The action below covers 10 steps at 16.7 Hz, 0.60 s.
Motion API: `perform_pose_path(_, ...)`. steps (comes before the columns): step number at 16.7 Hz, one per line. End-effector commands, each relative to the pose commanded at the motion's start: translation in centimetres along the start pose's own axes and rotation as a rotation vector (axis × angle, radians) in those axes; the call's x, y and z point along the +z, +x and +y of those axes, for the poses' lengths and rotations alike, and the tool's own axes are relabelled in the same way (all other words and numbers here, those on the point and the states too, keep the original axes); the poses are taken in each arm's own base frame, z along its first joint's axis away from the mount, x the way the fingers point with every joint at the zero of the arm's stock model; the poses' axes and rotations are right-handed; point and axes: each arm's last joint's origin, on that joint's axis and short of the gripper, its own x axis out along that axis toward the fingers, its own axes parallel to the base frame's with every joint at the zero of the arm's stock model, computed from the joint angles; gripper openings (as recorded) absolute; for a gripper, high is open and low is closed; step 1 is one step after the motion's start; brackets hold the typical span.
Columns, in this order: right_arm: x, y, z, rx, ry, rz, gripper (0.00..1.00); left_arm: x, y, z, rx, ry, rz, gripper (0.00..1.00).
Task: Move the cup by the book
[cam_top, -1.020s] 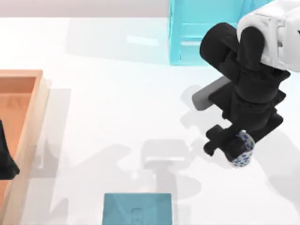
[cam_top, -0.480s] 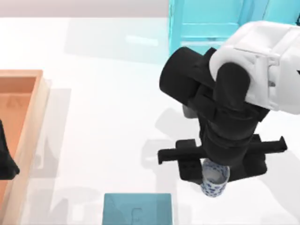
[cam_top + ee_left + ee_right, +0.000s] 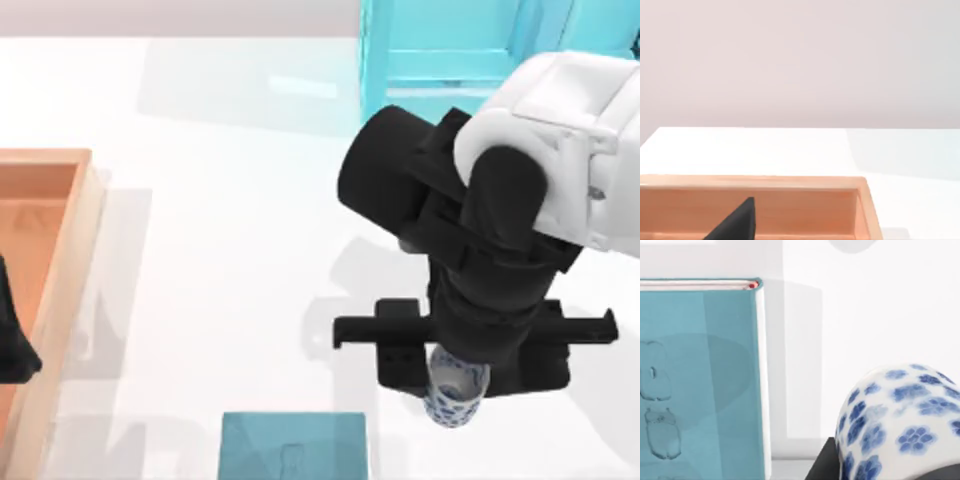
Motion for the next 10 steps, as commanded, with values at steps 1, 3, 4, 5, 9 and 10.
perform_pose_path(1,0.2,0.0,0.0,0.0,0.005,0.001,0.0,0.0,0.0,0.0,0.0,0.0,0.0,1.0)
perform_pose_path(3,0.2,0.5,0.0,-0.003,0.007,0.001,0.0,0.0,0.0,0.0,0.0,0.0,0.0,1.0)
perform_pose_path(4,0.2,1.2,0.0,-0.006,0.006,0.001,0.0,0.0,0.0,0.0,0.0,0.0,0.0,1.0)
perform_pose_path(5,0.2,1.9,0.0,-0.005,0.004,0.001,0.0,0.0,0.0,0.0,0.0,0.0,0.0,1.0)
perform_pose_path(9,0.2,5.2,0.0,0.011,0.006,-0.008,0.0,0.0,0.0,0.0,0.0,0.0,0.0,1.0)
perform_pose_path(10,0.1,5.9,0.0,0.006,0.004,-0.005,0.0,0.0,0.0,0.0,0.0,0.0,0.0,1.0)
